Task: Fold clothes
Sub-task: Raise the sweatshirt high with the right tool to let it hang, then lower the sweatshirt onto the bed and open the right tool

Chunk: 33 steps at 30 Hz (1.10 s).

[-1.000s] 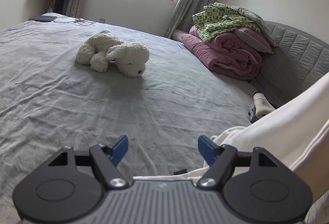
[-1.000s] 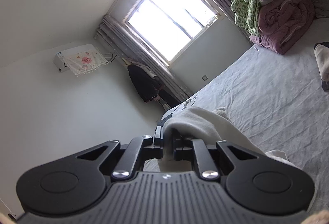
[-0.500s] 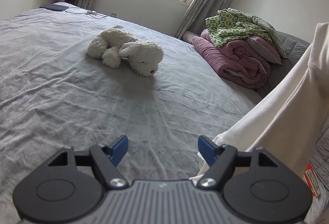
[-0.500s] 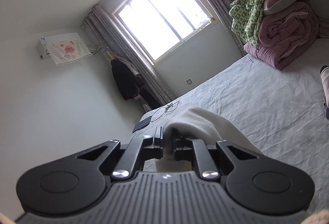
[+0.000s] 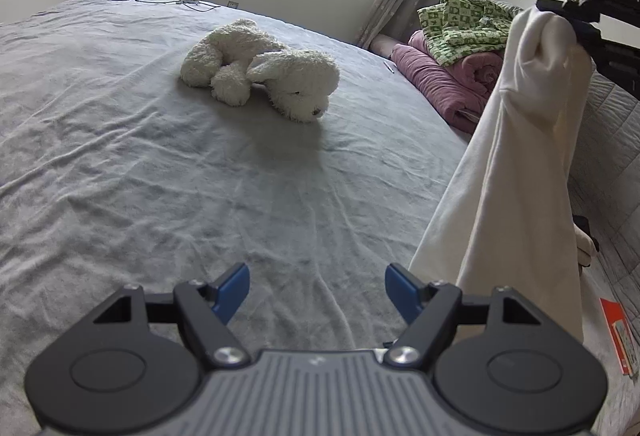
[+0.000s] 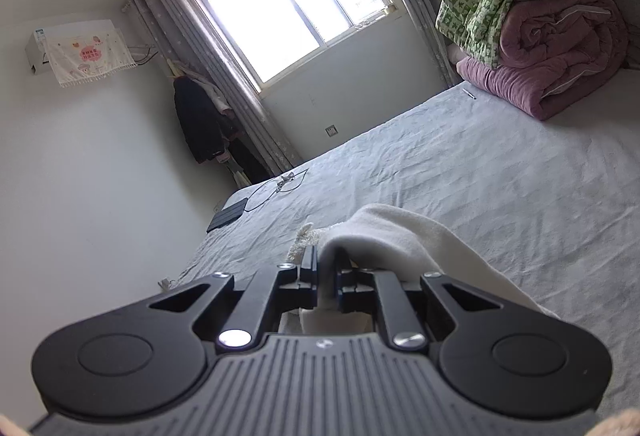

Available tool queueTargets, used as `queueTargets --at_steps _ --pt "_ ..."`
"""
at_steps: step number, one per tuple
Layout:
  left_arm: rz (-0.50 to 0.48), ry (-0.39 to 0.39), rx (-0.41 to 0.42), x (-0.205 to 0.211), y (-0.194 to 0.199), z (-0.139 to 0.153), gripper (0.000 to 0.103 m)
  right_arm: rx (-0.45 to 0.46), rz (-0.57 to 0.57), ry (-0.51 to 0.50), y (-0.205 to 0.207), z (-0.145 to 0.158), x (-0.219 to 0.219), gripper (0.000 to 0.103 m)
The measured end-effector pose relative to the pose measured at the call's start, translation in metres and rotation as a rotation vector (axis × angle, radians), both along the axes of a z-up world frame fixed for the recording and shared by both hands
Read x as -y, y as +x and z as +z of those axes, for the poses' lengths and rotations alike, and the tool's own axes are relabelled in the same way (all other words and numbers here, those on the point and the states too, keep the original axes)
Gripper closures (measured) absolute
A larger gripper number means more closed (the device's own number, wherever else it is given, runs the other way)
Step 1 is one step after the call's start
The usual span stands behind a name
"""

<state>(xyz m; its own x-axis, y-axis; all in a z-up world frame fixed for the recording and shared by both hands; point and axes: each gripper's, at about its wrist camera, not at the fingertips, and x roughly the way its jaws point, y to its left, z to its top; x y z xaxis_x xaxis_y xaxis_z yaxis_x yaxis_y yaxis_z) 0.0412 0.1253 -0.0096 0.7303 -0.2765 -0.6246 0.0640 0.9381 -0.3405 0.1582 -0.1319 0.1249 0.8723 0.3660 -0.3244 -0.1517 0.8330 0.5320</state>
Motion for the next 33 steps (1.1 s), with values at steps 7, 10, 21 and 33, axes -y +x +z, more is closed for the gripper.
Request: queueTargets --at_steps 7,10,21,33 --pt "0.019 0.029 -0.093 0.008 0.014 -0.014 0.027 -0.079 0.001 -0.011 0.03 -0.031 -0.015 0.09" --pt "0.019 0.053 -0.111 0.01 0.018 -0.017 0.027 -0.123 -0.005 -0.012 0.043 -0.045 -0.02 0.09" --pt "0.039 0.084 -0.16 0.008 0.022 -0.025 0.027 -0.256 -0.014 -0.079 0.077 -0.08 -0.036 0.086" --pt "0.039 0.078 -0.166 0.007 0.023 -0.026 0.027 -0.314 0.011 -0.053 0.077 -0.082 -0.033 0.058"
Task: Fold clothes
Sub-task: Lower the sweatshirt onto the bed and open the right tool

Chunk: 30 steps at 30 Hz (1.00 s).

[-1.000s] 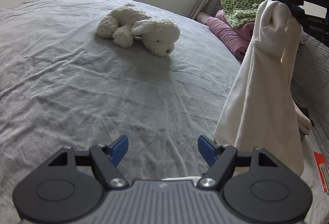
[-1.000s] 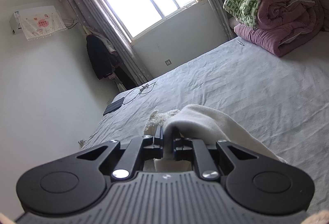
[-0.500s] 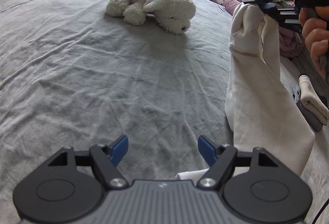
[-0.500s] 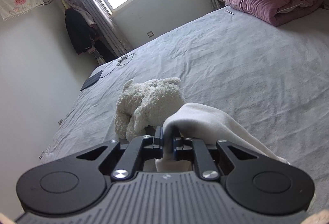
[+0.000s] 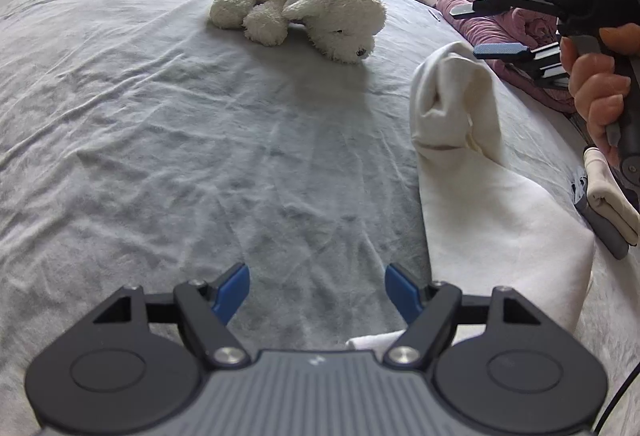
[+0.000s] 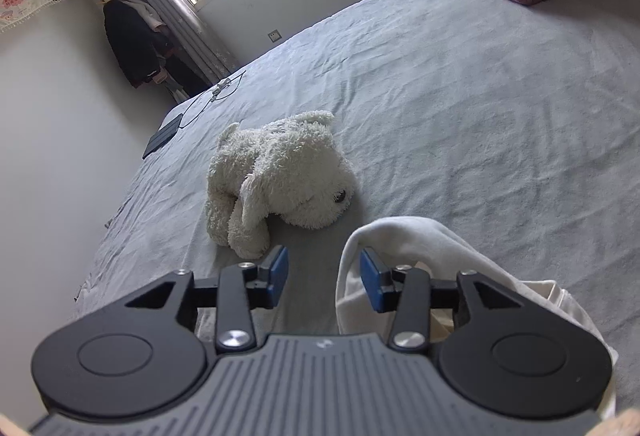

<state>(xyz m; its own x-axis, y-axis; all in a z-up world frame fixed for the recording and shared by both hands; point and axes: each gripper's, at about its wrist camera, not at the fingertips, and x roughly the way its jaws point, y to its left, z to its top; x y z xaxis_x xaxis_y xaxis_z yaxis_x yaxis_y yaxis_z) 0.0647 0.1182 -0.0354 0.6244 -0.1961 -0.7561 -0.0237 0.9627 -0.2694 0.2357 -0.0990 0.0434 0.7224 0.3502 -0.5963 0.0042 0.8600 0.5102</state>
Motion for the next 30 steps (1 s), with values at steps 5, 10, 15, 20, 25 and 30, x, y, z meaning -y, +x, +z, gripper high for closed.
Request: queueTargets --at_steps 5,10,15,20,25,30 --pt "-0.003 -0.003 -0.002 0.001 -0.001 0.0 0.027 0.009 0.026 -0.029 -0.008 0.009 0.001 0.055" --pt "-0.013 -0.016 -0.004 0.004 -0.002 0.001 0.027 0.015 0.036 -0.067 -0.024 0.007 0.013 0.053" --pt "-0.037 -0.033 -0.004 0.01 -0.005 0.003 0.027 -0.012 0.017 -0.082 -0.043 0.0 0.035 0.053" --pt "-0.092 -0.093 -0.022 0.015 -0.01 0.003 0.029 -0.027 0.0 -0.096 -0.069 -0.009 0.058 0.053" --pt "-0.142 -0.21 -0.08 0.019 -0.012 -0.005 0.032 -0.058 -0.022 -0.072 -0.098 -0.025 0.084 0.053" --pt "-0.173 -0.26 -0.129 0.025 -0.015 -0.013 0.036 -0.088 -0.011 -0.056 -0.135 -0.042 0.103 0.053"
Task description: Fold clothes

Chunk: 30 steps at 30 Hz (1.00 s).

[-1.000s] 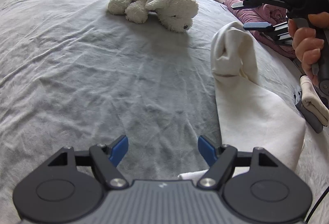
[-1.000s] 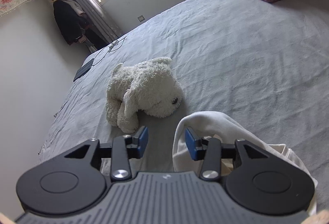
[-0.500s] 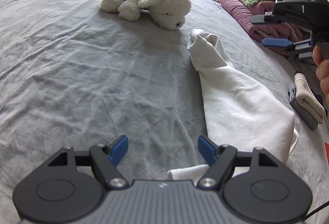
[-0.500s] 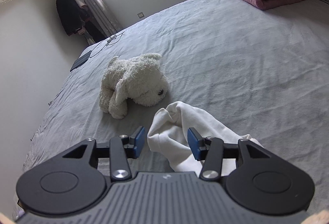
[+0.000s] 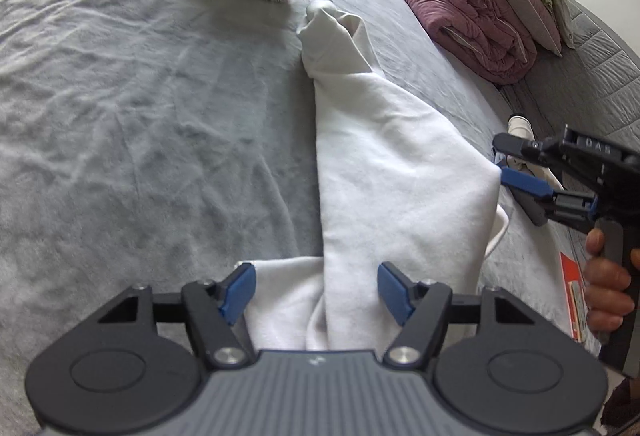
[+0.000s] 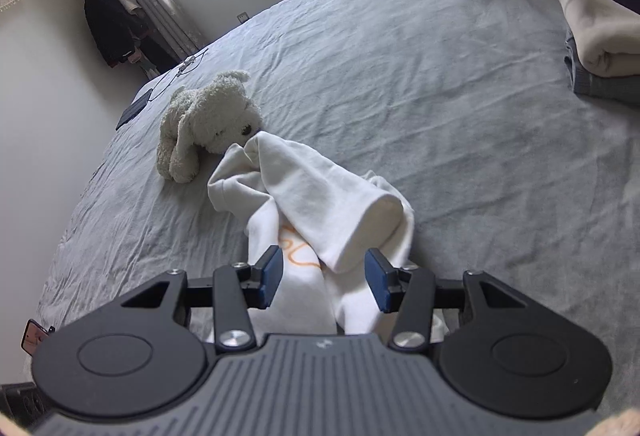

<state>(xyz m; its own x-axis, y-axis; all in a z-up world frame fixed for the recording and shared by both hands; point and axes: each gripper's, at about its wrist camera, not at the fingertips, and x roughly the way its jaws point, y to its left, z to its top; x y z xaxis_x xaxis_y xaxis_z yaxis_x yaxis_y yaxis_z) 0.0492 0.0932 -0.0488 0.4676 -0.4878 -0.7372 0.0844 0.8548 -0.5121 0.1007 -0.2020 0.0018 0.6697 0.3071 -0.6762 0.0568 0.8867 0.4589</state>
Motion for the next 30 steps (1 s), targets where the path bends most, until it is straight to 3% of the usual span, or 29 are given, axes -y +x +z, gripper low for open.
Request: queueTargets --at_steps 12,15,18,21,26,30 --pt "0.003 -0.127 -0.073 0.008 -0.005 -0.013 0.051 0.011 0.074 0.071 -0.069 -0.034 0.004 0.053" --pt "0.013 -0.14 -0.071 0.01 -0.006 -0.014 0.054 0.04 0.095 0.074 -0.075 -0.044 -0.002 0.053" --pt "0.02 -0.151 -0.069 0.012 -0.007 -0.015 0.063 0.087 0.11 0.078 -0.077 -0.054 -0.007 0.055" --pt "0.016 -0.143 -0.044 0.015 -0.009 -0.014 0.073 0.084 0.112 0.094 -0.069 -0.062 -0.01 0.066" --pt "0.039 -0.127 0.0 0.012 -0.008 -0.011 0.092 0.102 0.122 0.064 -0.059 -0.063 -0.016 0.094" --pt "0.066 -0.132 0.066 0.006 -0.008 -0.002 0.097 0.135 0.118 0.042 -0.062 -0.055 -0.014 0.098"
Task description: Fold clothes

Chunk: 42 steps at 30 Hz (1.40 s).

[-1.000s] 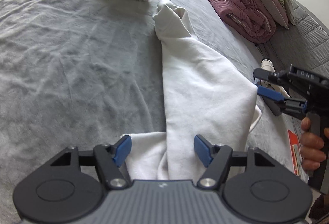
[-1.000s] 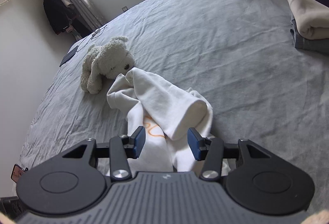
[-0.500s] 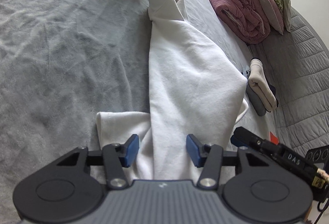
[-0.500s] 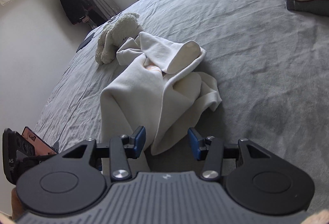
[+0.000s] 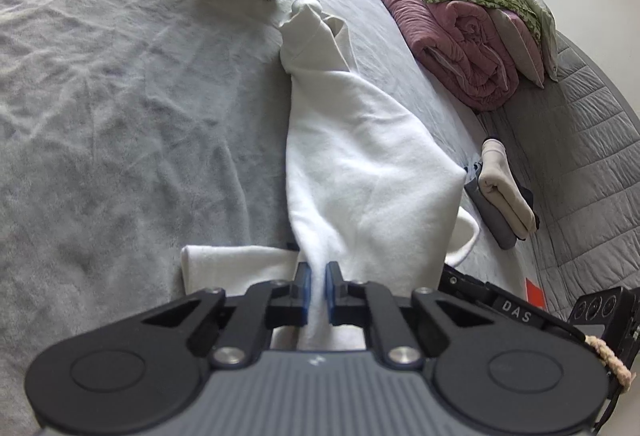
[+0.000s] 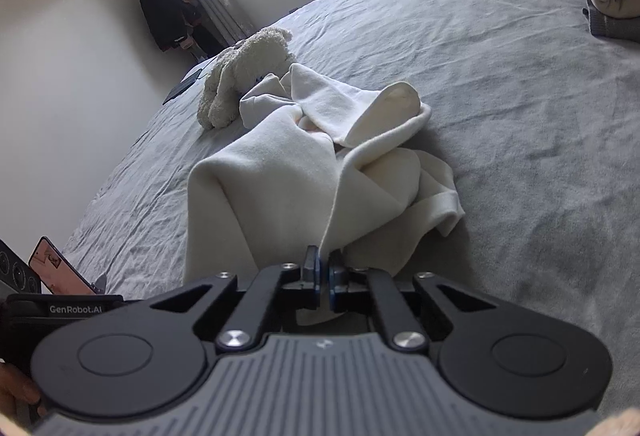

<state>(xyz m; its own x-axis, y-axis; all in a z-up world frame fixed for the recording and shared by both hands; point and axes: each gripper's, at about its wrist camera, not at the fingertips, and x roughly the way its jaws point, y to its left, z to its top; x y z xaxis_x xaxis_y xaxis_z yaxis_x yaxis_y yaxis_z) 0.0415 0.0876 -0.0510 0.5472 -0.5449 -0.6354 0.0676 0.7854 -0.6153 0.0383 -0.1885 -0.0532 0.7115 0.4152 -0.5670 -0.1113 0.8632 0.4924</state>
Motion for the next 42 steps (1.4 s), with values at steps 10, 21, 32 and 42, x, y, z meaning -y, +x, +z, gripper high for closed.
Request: queueTargets --at_steps 10,21,32,42 --pt "0.076 0.003 0.182 -0.019 -0.006 0.031 0.098 0.128 -0.096 0.048 -0.014 0.043 0.038 0.098" --pt "0.217 0.022 0.246 -0.052 -0.009 0.044 0.099 0.245 -0.267 0.019 -0.017 0.071 0.092 0.101" --pt "0.301 0.227 0.168 -0.055 -0.001 0.032 0.098 0.101 -0.13 0.002 -0.006 0.047 0.082 0.066" --pt "0.327 0.417 0.161 -0.045 0.004 0.027 0.098 0.093 -0.034 -0.131 -0.005 0.032 0.043 0.051"
